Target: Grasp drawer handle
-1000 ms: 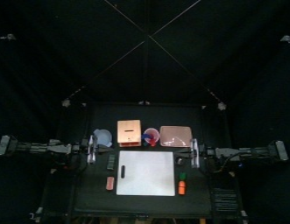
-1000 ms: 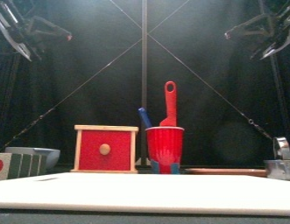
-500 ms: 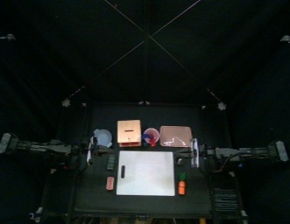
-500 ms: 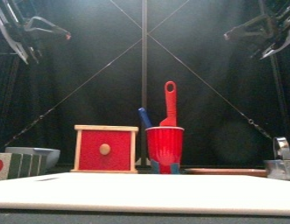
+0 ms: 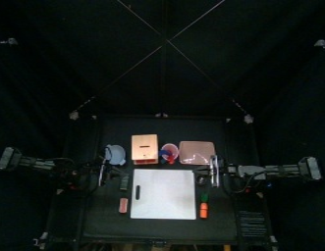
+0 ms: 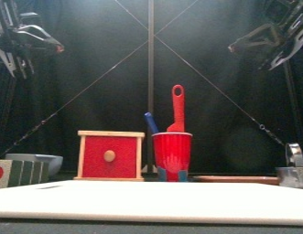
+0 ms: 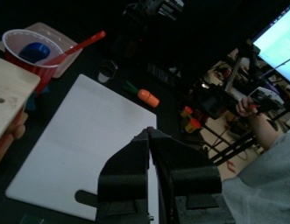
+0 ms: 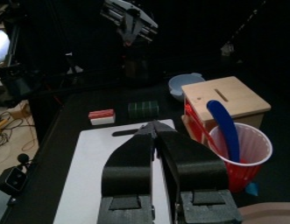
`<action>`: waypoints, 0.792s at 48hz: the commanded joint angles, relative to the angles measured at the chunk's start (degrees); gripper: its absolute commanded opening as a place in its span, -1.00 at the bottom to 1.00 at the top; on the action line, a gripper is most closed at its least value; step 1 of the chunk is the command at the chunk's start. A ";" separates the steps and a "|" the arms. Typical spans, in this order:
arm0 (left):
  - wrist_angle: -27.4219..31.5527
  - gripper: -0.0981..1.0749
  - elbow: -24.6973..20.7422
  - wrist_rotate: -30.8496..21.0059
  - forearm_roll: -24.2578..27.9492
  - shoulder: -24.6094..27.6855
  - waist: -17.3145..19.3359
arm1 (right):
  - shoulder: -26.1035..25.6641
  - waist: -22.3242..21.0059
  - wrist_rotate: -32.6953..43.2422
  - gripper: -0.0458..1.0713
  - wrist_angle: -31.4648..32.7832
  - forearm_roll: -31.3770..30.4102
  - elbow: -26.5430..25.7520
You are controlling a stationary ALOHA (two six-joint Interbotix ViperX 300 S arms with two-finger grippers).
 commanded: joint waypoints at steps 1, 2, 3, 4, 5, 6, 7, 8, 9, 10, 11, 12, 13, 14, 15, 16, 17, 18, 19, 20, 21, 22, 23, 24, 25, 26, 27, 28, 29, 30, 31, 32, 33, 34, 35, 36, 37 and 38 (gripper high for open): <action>-0.09 0.06 -0.97 0.00 -1.67 0.53 -0.09 | 2.55 -0.18 0.09 -0.89 -0.26 0.97 -2.64; 0.09 0.08 -0.97 0.00 -2.20 0.79 -0.18 | 2.99 -0.18 0.09 -0.89 -0.26 0.97 -2.90; 0.44 0.11 -0.97 -0.09 -2.64 1.05 -0.18 | 3.43 -0.09 0.09 -0.89 -0.26 1.05 -3.16; 0.62 0.13 -0.97 -0.09 -3.25 1.49 -0.18 | 3.78 -0.09 0.09 -0.89 -0.26 1.05 -3.34; 0.97 0.16 -1.05 -0.09 -3.96 1.93 -0.26 | 4.22 -0.09 0.09 -0.89 -0.26 0.97 -3.52; 1.58 0.18 -1.14 -0.09 -4.83 2.29 -0.26 | 4.48 -0.09 0.09 -0.89 -0.26 0.97 -3.78; 2.20 0.20 -1.23 -0.09 -5.62 2.72 -0.26 | 4.75 -0.09 0.09 -0.89 -0.26 0.79 -3.96; 3.08 0.23 -1.32 0.00 -6.68 3.08 -0.26 | 5.10 -0.09 0.00 -0.89 -0.26 0.79 -4.13; 4.39 0.26 -1.49 0.00 -8.09 3.60 -0.26 | 5.27 -0.09 0.00 -0.89 -0.26 0.62 -4.22; 5.27 0.28 -1.67 0.09 -8.88 3.87 -0.26 | 5.45 -0.18 0.00 -0.89 -0.26 0.53 -4.31; 6.15 0.30 -1.76 0.09 -9.67 4.13 -0.26 | 5.71 -0.09 0.00 -0.89 -0.26 0.44 -4.31; 6.68 0.32 -1.85 0.09 -10.37 4.48 -0.26 | 5.80 -0.18 0.00 -0.89 -0.26 0.35 -4.39; 7.21 0.33 -1.93 0.09 -10.90 4.75 -0.26 | 5.98 -0.18 0.00 -0.89 -0.26 0.26 -4.48; 7.65 0.34 -1.93 0.09 -11.25 4.92 -0.26 | 6.06 -0.26 0.00 -0.89 -0.26 0.26 -4.48; 7.65 0.36 -2.02 0.09 -11.43 5.10 -0.09 | 6.15 -0.26 0.00 -0.89 -0.26 0.26 -4.57; 7.65 0.37 -2.02 0.09 -11.60 5.27 0.00 | 6.24 -0.35 0.00 -0.89 -0.26 0.26 -4.75; 7.56 0.38 -1.93 0.09 -11.78 5.45 0.00 | 6.33 -0.44 0.00 -0.89 -0.26 0.35 -4.75; 7.38 0.38 -1.93 0.09 -11.87 5.62 0.09 | 6.42 -0.44 0.00 -0.89 -0.26 0.53 -4.83; 7.21 0.38 -1.93 0.09 -11.87 5.80 0.18 | 6.42 -0.53 0.09 -0.89 -0.26 0.62 -5.01; 7.03 0.38 -1.93 0.09 -12.04 5.98 0.26 | 6.50 -0.44 0.09 -0.89 -0.26 0.62 -5.19; 6.86 0.38 -2.02 0.09 -12.13 6.06 0.26 | 6.50 -0.44 0.09 -0.89 -0.26 0.62 -5.36; 6.77 0.38 -2.02 0.09 -12.13 6.33 0.35 | 6.50 -0.44 0.09 -0.89 -0.26 0.70 -5.45; 6.68 0.38 -2.02 0.09 -12.13 6.50 0.44 | 6.50 -0.44 0.09 -0.89 -0.35 0.79 -5.63; 6.59 0.38 -2.02 0.09 -12.13 6.68 0.53 | 6.50 -0.35 0.09 -0.89 -0.26 0.79 -5.89; 6.59 0.39 -2.02 0.00 -12.22 6.77 0.53 | 6.59 -0.44 0.09 -0.89 -0.26 0.79 -6.06; 6.59 0.39 -2.02 0.00 -12.30 7.03 0.62 | 6.68 -0.44 0.18 -0.89 -0.35 0.88 -6.24; 6.50 0.39 -2.02 0.00 -12.48 7.47 0.70 | 6.77 -0.44 0.18 -0.89 -0.26 0.97 -6.50; 6.50 0.39 -2.02 0.00 -12.74 7.73 0.88 | 6.94 -0.44 0.18 -0.89 -0.35 1.14 -6.77; 6.50 0.39 -2.11 0.00 -13.10 8.09 1.05 | 7.03 -0.53 0.18 -0.88 -0.26 1.41 -7.12; 6.42 0.39 -2.20 0.00 -13.45 8.44 1.23 | 7.38 -0.53 0.18 -0.88 -0.26 1.93 -7.73; 6.24 0.39 -2.20 -0.09 -13.97 8.70 1.41 | 7.56 -0.62 0.18 -0.88 -0.26 2.11 -8.00; 5.98 0.39 -2.29 0.00 -14.50 9.05 1.58 | 8.09 -0.97 0.26 -0.88 -0.26 2.81 -8.61; 5.63 0.39 -2.29 -0.09 -15.12 9.32 1.85 | 8.53 -1.23 0.26 -0.88 -0.26 3.52 -9.05; 5.19 0.39 -2.29 -0.09 -15.73 9.67 2.02 | 8.96 -1.49 0.26 -0.88 -0.26 4.22 -9.58; 4.66 0.39 -2.29 0.00 -16.52 9.93 2.11 | 9.58 -1.93 0.26 -0.88 -0.26 5.10 -10.11; 4.31 0.39 -2.29 0.00 -17.31 10.28 2.11 | 10.20 -2.29 0.18 -0.88 -0.26 5.98 -10.72; 4.04 0.39 -2.29 0.00 -18.02 10.46 2.02 | 10.72 -2.55 0.18 -0.88 -0.26 6.77 -11.25; 3.69 0.39 -2.29 0.00 -18.72 10.81 2.02 | 11.34 -2.90 0.18 -0.88 -0.18 7.65 -11.78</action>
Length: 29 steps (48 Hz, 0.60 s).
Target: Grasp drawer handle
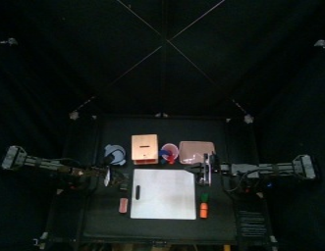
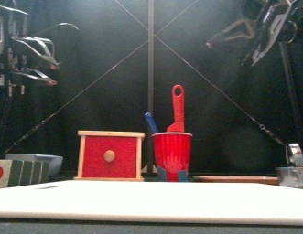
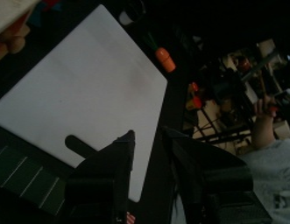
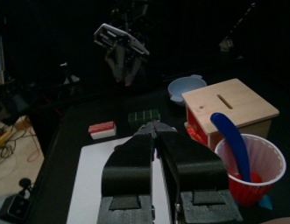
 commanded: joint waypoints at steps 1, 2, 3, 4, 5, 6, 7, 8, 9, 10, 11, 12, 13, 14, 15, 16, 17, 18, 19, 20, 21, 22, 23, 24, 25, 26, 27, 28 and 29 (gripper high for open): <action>-1.76 0.39 -1.67 0.26 -2.90 1.23 0.18 | 2.64 -1.85 -0.09 -0.88 -0.09 3.08 -3.78; -1.93 0.39 -1.67 0.26 -3.34 1.49 0.18 | 3.25 -2.11 -0.09 -0.88 0.00 3.60 -4.31; -2.20 0.39 -1.67 0.26 -3.60 1.67 0.18 | 3.87 -2.37 -0.09 -0.88 0.18 3.96 -4.75; -2.46 0.39 -1.58 0.26 -3.87 1.76 0.18 | 4.39 -2.64 -0.09 -0.88 0.44 4.22 -5.19; -2.72 0.39 -1.58 0.26 -3.96 1.93 0.18 | 5.01 -2.99 -0.09 -0.88 0.62 4.57 -5.63; -3.25 0.39 -1.67 0.26 -4.13 2.11 0.18 | 5.54 -3.25 0.00 -0.88 0.88 4.83 -6.24; -3.96 0.40 -1.67 0.26 -4.31 2.29 0.18 | 6.15 -3.60 -0.09 -0.88 1.05 5.01 -6.77; -4.66 0.40 -1.67 0.18 -4.39 2.55 0.18 | 6.68 -3.78 -0.09 -0.88 1.23 4.92 -7.38; -5.36 0.40 -1.76 0.18 -4.48 2.81 0.09 | 7.29 -3.96 0.00 -0.88 1.49 5.01 -8.09; -6.06 0.40 -1.76 0.09 -4.57 3.16 0.18 | 7.91 -4.13 0.00 -0.88 1.85 5.27 -8.79; -6.77 0.40 -1.76 0.09 -4.83 3.43 0.09 | 8.53 -4.31 0.00 -0.88 2.20 5.36 -9.67; -7.65 0.40 -1.85 0.09 -5.19 3.69 0.18 | 9.14 -4.57 -0.09 -0.88 2.72 5.45 -10.46; -8.26 0.40 -1.93 0.09 -5.71 3.96 0.09 | 9.76 -4.75 -0.09 -0.88 3.25 5.45 -11.34; -8.79 0.40 -2.11 0.00 -6.24 4.22 0.18 | 10.37 -5.01 -0.09 -0.88 3.87 5.45 -12.30; -9.49 0.41 -2.20 -0.09 -6.77 4.57 0.18 | 11.07 -5.36 -0.09 -0.88 4.66 5.45 -13.18; -10.20 0.41 -2.29 -0.18 -7.38 4.75 0.18 | 11.60 -5.71 -0.09 -0.88 5.54 5.45 -14.15; -10.90 0.41 -2.37 -0.35 -8.00 5.10 0.18 | 12.39 -6.15 -0.09 -0.88 6.50 5.45 -15.12; -11.60 0.42 -2.46 -0.44 -8.53 5.27 0.18 | 13.10 -6.59 -0.09 -0.88 7.56 5.45 -16.08; -12.04 0.42 -2.55 -0.62 -9.05 5.62 0.18 | 13.89 -7.12 -0.09 -0.88 8.79 5.45 -17.23; -12.66 0.43 -2.55 -0.79 -9.49 5.89 0.18 | 14.59 -7.56 -0.09 -0.88 10.11 5.54 -18.28; -13.62 0.44 -2.46 -1.14 -10.28 6.24 0.09 | 15.82 -8.35 0.00 -0.88 12.13 5.63 -19.86; -14.24 0.45 -2.37 -1.32 -10.90 6.42 0.09 | 16.70 -8.96 0.00 -0.88 13.45 5.80 -20.92; -14.85 0.46 -2.37 -1.58 -11.43 6.77 0.18 | 17.14 -9.23 0.00 -0.88 14.15 5.89 -21.36; -15.47 0.48 -2.29 -1.93 -11.95 7.03 0.18 | 18.54 -10.02 0.00 -0.88 15.91 6.24 -23.03; -16.00 0.49 -2.29 -2.29 -12.48 7.38 0.09 | 19.42 -10.46 -0.09 -0.88 17.05 6.42 -23.99; -16.35 0.51 -2.37 -2.55 -13.01 7.82 0.09 | 20.21 -10.99 -0.09 -0.88 18.02 6.68 -24.96; -16.61 0.52 -2.37 -2.72 -13.45 8.17 -0.09 | 21.09 -11.34 -0.09 -0.88 18.90 6.86 -26.02; -16.87 0.54 -2.46 -2.90 -13.89 8.53 -0.18 | 21.97 -11.87 -0.09 -0.88 19.78 6.94 -26.98; -17.49 0.57 -2.55 -3.08 -14.15 8.88 -0.26 | 22.85 -12.30 -0.18 -0.88 20.48 6.94 -27.95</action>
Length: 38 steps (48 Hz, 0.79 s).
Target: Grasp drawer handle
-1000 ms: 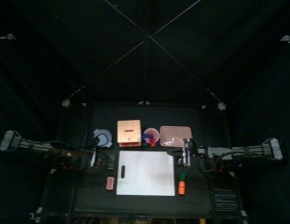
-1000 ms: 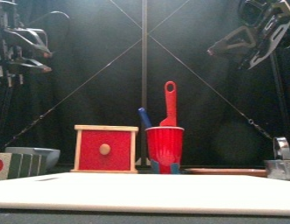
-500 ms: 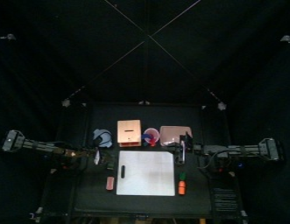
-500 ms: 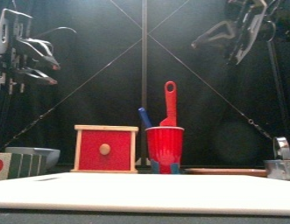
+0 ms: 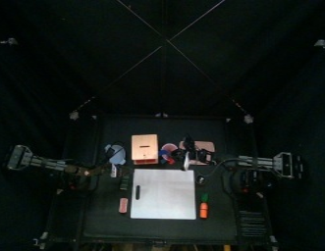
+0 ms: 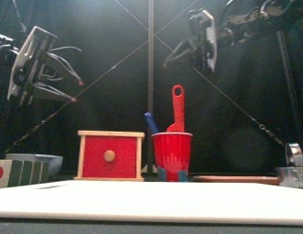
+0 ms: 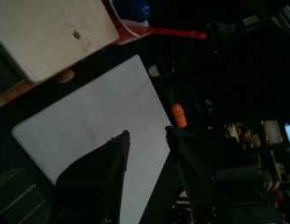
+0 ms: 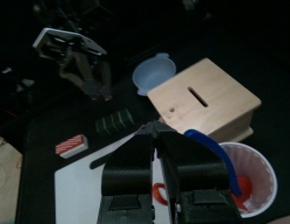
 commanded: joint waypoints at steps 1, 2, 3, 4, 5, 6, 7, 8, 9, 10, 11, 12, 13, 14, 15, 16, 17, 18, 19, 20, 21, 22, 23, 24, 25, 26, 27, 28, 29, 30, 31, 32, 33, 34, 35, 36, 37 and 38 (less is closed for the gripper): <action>-2.11 0.59 -1.58 -0.35 -1.49 1.41 -0.44 | 2.55 -2.02 -0.18 -0.88 3.25 0.35 -5.45; -2.37 0.61 -1.76 -0.53 -1.85 1.76 -0.44 | 3.34 -2.46 -0.26 -0.88 3.87 0.35 -6.33; -2.81 0.64 -1.85 -0.62 -2.02 2.11 -0.35 | 4.04 -2.90 -0.26 -0.88 4.48 0.26 -7.12; -3.08 0.66 -2.02 -0.79 -2.29 2.55 -0.35 | 4.83 -3.25 -0.18 -0.88 5.10 0.26 -8.00; -3.25 0.70 -2.20 -1.14 -2.64 3.16 -0.35 | 5.63 -3.69 -0.26 -0.88 5.54 0.26 -8.79; -3.34 0.71 -2.29 -1.23 -2.81 3.43 -0.35 | 6.42 -3.96 -0.18 -0.88 5.98 0.26 -9.49; -3.69 0.75 -2.55 -1.67 -3.25 4.04 -0.35 | 7.56 -4.39 -0.26 -0.88 6.77 0.26 -10.72; -3.96 0.77 -2.64 -1.93 -3.52 4.48 -0.35 | 8.35 -4.66 -0.26 -0.88 7.29 0.18 -11.51; -4.13 0.79 -2.81 -2.20 -3.78 4.92 -0.44 | 9.14 -4.83 -0.26 -0.88 7.82 0.18 -12.30; -4.31 0.81 -2.99 -2.55 -4.04 5.45 -0.35 | 9.93 -5.01 -0.26 -0.88 8.35 0.18 -13.18; -4.57 0.82 -3.16 -2.81 -4.31 5.98 -0.35 | 10.37 -5.10 -0.26 -0.88 8.61 0.18 -13.54; -4.83 0.83 -3.34 -3.16 -4.57 6.50 -0.35 | 11.60 -5.36 -0.26 -0.88 9.49 0.00 -14.85; -5.10 0.84 -3.60 -3.52 -4.83 7.12 -0.35 | 12.39 -5.45 -0.35 -0.88 10.11 0.00 -15.73; -5.36 0.84 -3.78 -3.87 -5.10 7.65 -0.35 | 13.27 -5.54 -0.35 -0.88 10.72 -0.09 -16.52; -5.63 0.84 -4.04 -4.22 -5.45 8.26 -0.35 | 14.24 -5.71 -0.26 -0.88 11.34 -0.26 -17.49; -5.89 0.84 -4.31 -4.48 -5.71 8.96 -0.35 | 15.12 -5.80 -0.26 -0.88 12.04 -0.35 -18.37; -6.06 0.84 -4.57 -4.75 -5.98 9.58 -0.35 | 16.08 -5.89 -0.26 -0.88 12.57 -0.44 -19.25; -6.24 0.84 -4.83 -5.10 -6.15 10.37 -0.35 | 16.96 -5.98 -0.26 -0.88 13.10 -0.53 -20.13; -6.42 0.84 -5.19 -5.45 -6.42 11.07 -0.35 | 17.84 -6.06 -0.26 -0.88 13.62 -0.62 -21.01; -6.59 0.84 -5.54 -5.71 -6.59 11.69 -0.35 | 18.63 -6.15 -0.26 -0.88 14.15 -0.79 -21.88; -6.77 0.84 -6.06 -6.15 -6.77 12.74 -0.35 | 19.51 -6.24 -0.26 -0.88 14.59 -0.88 -22.76; -6.94 0.84 -6.33 -6.50 -6.77 13.54 -0.35 | 20.65 -6.50 -0.26 -0.88 15.29 -1.14 -23.91; -7.03 0.84 -6.68 -6.77 -6.86 14.24 -0.35 | 21.36 -6.68 -0.26 -0.88 15.73 -1.32 -24.79; -7.12 0.84 -6.94 -7.03 -6.77 14.94 -0.35 | 21.97 -6.86 -0.26 -0.88 16.26 -1.58 -25.49; -7.21 0.84 -7.29 -7.29 -6.77 15.64 -0.35 | 22.68 -7.03 -0.26 -0.88 16.79 -1.76 -26.28; -7.29 0.84 -7.56 -7.65 -6.94 16.26 -0.35 | 23.38 -7.29 -0.26 -0.88 17.31 -2.02 -26.98; -7.47 0.84 -7.82 -7.91 -6.94 16.96 -0.35 | 23.99 -7.47 -0.26 -0.88 17.84 -2.11 -27.69; -7.65 0.84 -8.00 -8.09 -6.94 17.58 -0.35 | 24.61 -7.65 -0.18 -0.88 18.28 -2.29 -28.30; -7.91 0.84 -8.26 -8.35 -6.94 18.19 -0.35 | 25.22 -7.82 -0.18 -0.88 18.90 -2.46 -28.92; -8.26 0.84 -8.44 -8.53 -6.94 18.90 -0.35 | 25.93 -7.91 -0.26 -0.88 19.34 -2.64 -29.62; -8.96 0.84 -8.79 -8.88 -7.03 19.78 -0.35 | 26.89 -8.09 -0.18 -0.88 19.95 -2.90 -30.59; -9.32 0.83 -9.05 -9.05 -7.21 20.30 -0.35 | 27.42 -8.17 -0.26 -0.88 20.30 -3.08 -31.20; -9.84 0.83 -9.23 -9.32 -7.21 20.83 -0.26 | 28.04 -8.26 -0.26 -0.88 20.74 -3.34 -31.82; -10.46 0.83 -9.49 -9.58 -7.21 21.36 -0.26 | 28.65 -8.35 -0.18 -0.88 21.01 -3.52 -32.43; -10.99 0.83 -9.67 -9.76 -7.29 21.80 -0.26 | 29.18 -8.44 -0.18 -0.88 21.45 -3.78 -33.05; -11.51 0.83 -9.84 -9.93 -7.29 22.32 -0.18 | 29.62 -8.53 -0.18 -0.88 21.71 -4.04 -33.57; -11.87 0.83 -10.02 -10.20 -7.29 22.85 -0.09 | 30.23 -8.61 -0.09 -0.88 22.06 -4.22 -34.10; -12.13 0.83 -10.20 -10.37 -7.21 23.29 -0.09 | 30.67 -8.70 -0.09 -0.88 22.50 -4.39 -34.54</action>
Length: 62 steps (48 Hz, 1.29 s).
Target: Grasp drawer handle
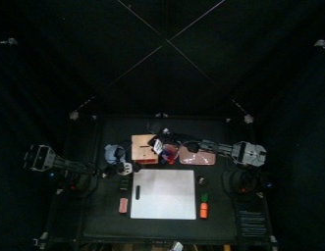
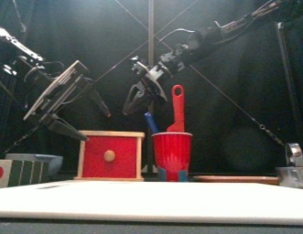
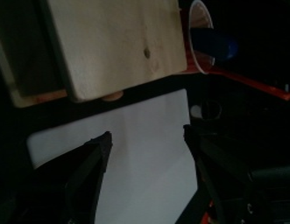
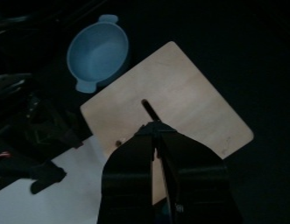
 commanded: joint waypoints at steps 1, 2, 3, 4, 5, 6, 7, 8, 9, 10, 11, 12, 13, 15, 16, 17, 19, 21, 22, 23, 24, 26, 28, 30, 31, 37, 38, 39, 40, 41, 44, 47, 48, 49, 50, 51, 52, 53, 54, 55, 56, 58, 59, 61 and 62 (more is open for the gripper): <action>-1.67 0.83 -2.02 -0.44 0.00 1.76 0.18 | 0.44 -0.70 0.09 -0.88 1.32 -0.70 -3.60; -2.02 0.83 -2.29 -0.70 0.09 2.55 0.26 | 0.88 -0.88 0.09 -0.88 1.58 -0.79 -4.04; -2.11 0.83 -2.55 -0.88 0.09 2.99 0.26 | 1.58 -0.97 0.09 -0.88 2.02 -0.88 -4.66; -2.11 0.83 -2.72 -1.05 0.09 3.43 0.35 | 2.11 -1.05 0.09 -0.88 2.37 -0.97 -5.01; -2.20 0.83 -2.90 -1.14 0.09 3.96 0.53 | 2.55 -1.14 0.09 -0.88 2.64 -0.97 -5.36; -2.11 0.83 -3.08 -1.23 0.09 4.48 0.62 | 2.99 -1.23 0.09 -0.88 2.90 -0.97 -5.71; -2.20 0.83 -3.25 -1.32 0.09 4.92 0.79 | 3.43 -1.32 0.09 -0.88 3.08 -0.97 -6.06; -2.20 0.83 -3.43 -1.32 0.09 5.45 0.97 | 3.87 -1.32 0.09 -0.88 3.16 -1.05 -6.33; -2.20 0.83 -3.69 -1.41 0.18 5.89 1.05 | 4.22 -1.41 0.09 -0.88 3.34 -1.14 -6.50; -2.20 0.83 -3.96 -1.41 0.18 6.42 1.23 | 4.57 -1.49 0.09 -0.88 3.43 -1.23 -6.77; -2.20 0.83 -4.13 -1.41 0.09 6.86 1.32 | 4.83 -1.58 0.09 -0.88 3.43 -1.41 -7.03; -2.20 0.83 -4.39 -1.41 0.00 7.29 1.41 | 5.19 -1.76 0.09 -0.88 3.52 -1.58 -7.21; -2.20 0.83 -4.75 -1.41 0.00 7.91 1.58 | 5.45 -1.85 0.18 -0.88 3.43 -1.85 -7.47; -2.37 0.83 -5.36 -1.41 0.00 8.70 1.67 | 5.89 -2.02 0.18 -0.88 3.43 -2.29 -7.91; -2.46 0.83 -5.62 -1.41 0.00 9.14 1.67 | 6.06 -2.11 0.18 -0.88 3.43 -2.46 -8.00; -2.55 0.83 -5.80 -1.41 0.00 9.49 1.67 | 6.33 -2.29 0.18 -0.88 3.52 -2.64 -8.35; -2.64 0.83 -6.33 -1.41 0.00 10.20 1.76 | 6.68 -2.37 0.18 -0.88 3.52 -2.81 -8.70; -2.81 0.83 -6.94 -1.41 0.00 10.81 1.85 | 7.03 -2.46 0.18 -0.88 3.52 -2.81 -9.05; -2.99 0.83 -7.21 -1.41 0.00 11.16 1.93 | 7.12 -2.46 0.18 -0.88 3.69 -2.90 -9.23; -3.16 0.83 -7.47 -1.41 0.00 11.51 1.93 | 7.38 -2.55 0.18 -0.88 3.87 -2.99 -9.40; -3.25 0.83 -7.73 -1.41 0.00 11.87 1.93 | 7.65 -2.55 0.18 -0.88 4.22 -2.99 -9.49; -3.60 0.83 -8.35 -1.41 0.00 12.66 2.02 | 8.00 -2.64 0.18 -0.88 4.75 -3.16 -9.67; -3.69 0.83 -8.70 -1.49 -0.09 13.27 2.20 | 8.26 -2.64 0.18 -0.88 5.27 -3.34 -9.76; -3.69 0.83 -8.96 -1.49 -0.09 13.71 2.37 | 8.53 -2.72 0.18 -0.88 5.89 -3.43 -9.93; -3.69 0.83 -8.96 -1.49 -0.09 13.89 2.46 | 8.61 -2.72 0.18 -0.88 6.24 -3.43 -9.84; -3.78 0.83 -8.70 -1.49 -0.70 14.06 2.64 | 9.05 -2.72 0.09 -0.88 8.70 -3.69 -9.76; -3.87 0.83 -8.61 -1.49 -0.88 14.06 2.64 | 9.14 -2.72 0.09 -0.88 9.14 -3.78 -9.76; -3.96 0.83 -8.53 -1.49 -1.14 14.06 2.72 | 9.23 -2.72 0.09 -0.88 9.40 -3.87 -9.67; -4.04 0.83 -8.44 -1.49 -1.23 14.06 2.72 | 9.23 -2.72 0.09 -0.88 9.67 -3.87 -9.67; -4.22 0.83 -8.44 -1.49 -1.41 14.06 2.81 | 9.23 -2.72 0.18 -0.88 9.84 -3.87 -9.67; -4.92 0.83 -8.35 -1.49 -2.02 14.15 2.90 | 9.23 -2.72 0.18 -0.88 10.11 -3.96 -9.40; -5.19 0.83 -8.35 -1.49 -2.29 14.24 2.90 | 9.23 -2.72 0.18 -0.88 10.11 -3.96 -9.40; -5.19 0.83 -8.35 -1.49 -2.37 14.24 2.99 | 9.23 -2.72 0.18 -0.88 10.11 -3.96 -9.40; -5.19 0.83 -8.35 -1.49 -2.37 14.33 3.08 | 9.23 -2.72 0.18 -0.88 10.11 -3.96 -9.40; -5.19 0.83 -8.44 -1.49 -2.37 14.33 3.08 | 9.23 -2.64 0.18 -0.88 10.11 -3.96 -9.40; -5.19 0.83 -8.44 -1.49 -2.37 14.24 3.16 | 9.23 -2.64 0.18 -0.88 10.11 -3.96 -9.40; -5.19 0.83 -8.44 -1.49 -2.37 14.33 3.16 | 9.23 -2.64 0.18 -0.88 10.11 -3.96 -9.49; -5.19 0.83 -8.44 -1.49 -2.46 14.33 3.25 | 9.23 -2.55 0.18 -0.88 10.11 -3.96 -9.49; -5.19 0.83 -8.53 -1.49 -2.64 14.33 3.25 | 9.23 -2.46 0.09 -0.88 10.11 -3.96 -9.49; -5.19 0.83 -8.53 -1.49 -2.72 14.33 3.25 | 9.23 -2.46 0.09 -0.88 10.11 -3.96 -9.49; -5.10 0.83 -8.61 -1.49 -2.90 14.33 3.25 | 9.23 -2.37 0.09 -0.88 10.11 -3.96 -9.49; -5.01 0.82 -8.61 -1.49 -3.08 14.33 3.34 | 9.23 -2.37 0.09 -0.88 10.11 -3.96 -9.58; -5.01 0.82 -8.53 -1.49 -3.16 14.33 3.34 | 9.23 -2.37 0.09 -0.88 10.11 -3.96 -9.58; -5.01 0.82 -8.53 -1.49 -3.52 14.33 3.34 | 9.23 -2.37 0.09 -0.88 10.11 -3.96 -9.58; -5.01 0.82 -8.44 -1.49 -3.69 14.33 3.34 | 9.23 -2.37 0.09 -0.88 10.11 -3.96 -9.58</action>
